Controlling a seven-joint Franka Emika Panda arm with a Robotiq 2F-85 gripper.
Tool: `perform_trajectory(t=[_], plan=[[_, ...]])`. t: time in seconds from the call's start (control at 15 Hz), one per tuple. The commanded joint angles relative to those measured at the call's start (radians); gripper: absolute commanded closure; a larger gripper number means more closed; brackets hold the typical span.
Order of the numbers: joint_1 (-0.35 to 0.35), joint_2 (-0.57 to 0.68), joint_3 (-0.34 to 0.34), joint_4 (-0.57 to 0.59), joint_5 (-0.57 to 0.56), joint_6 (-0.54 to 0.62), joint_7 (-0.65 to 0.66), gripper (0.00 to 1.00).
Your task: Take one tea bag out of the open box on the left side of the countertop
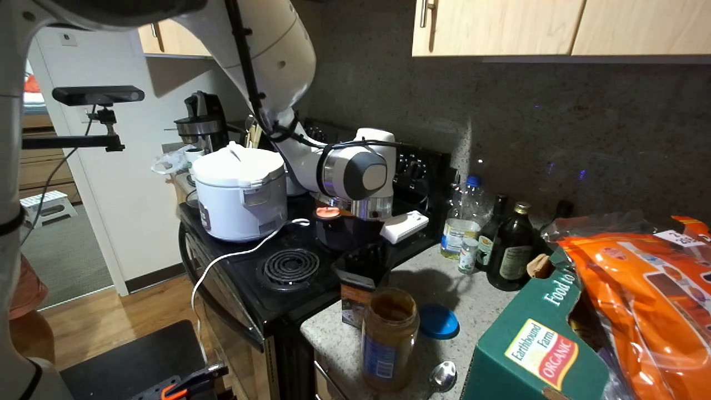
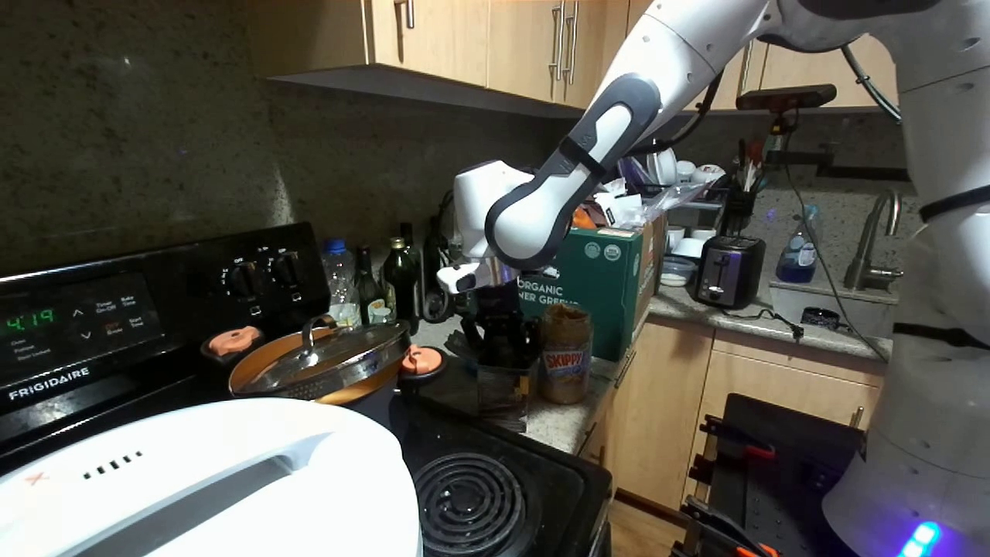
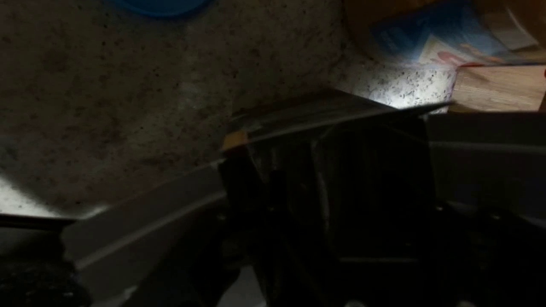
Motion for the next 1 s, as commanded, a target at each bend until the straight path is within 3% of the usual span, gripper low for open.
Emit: perform_trajectory(t=[0.0,0.13,0.33,0.53,0.93], plan=[[-0.012,0.022,0.02,0.019,0.013,-0.002,-0.023,0.66],[-0.01,0.017,0.02,0.012,0.01,0.002,-0.014,0.71],[-0.006,0.011,0.019,0.017,-0.001,0.001,-0.006,0.94],[0.0,-0.009,0.011,0.022,-0.021,-0.016,0.009,0.99],[0.015,-0.076,-0.013,0.045,-0.114,-0.063,0.054,0.94]])
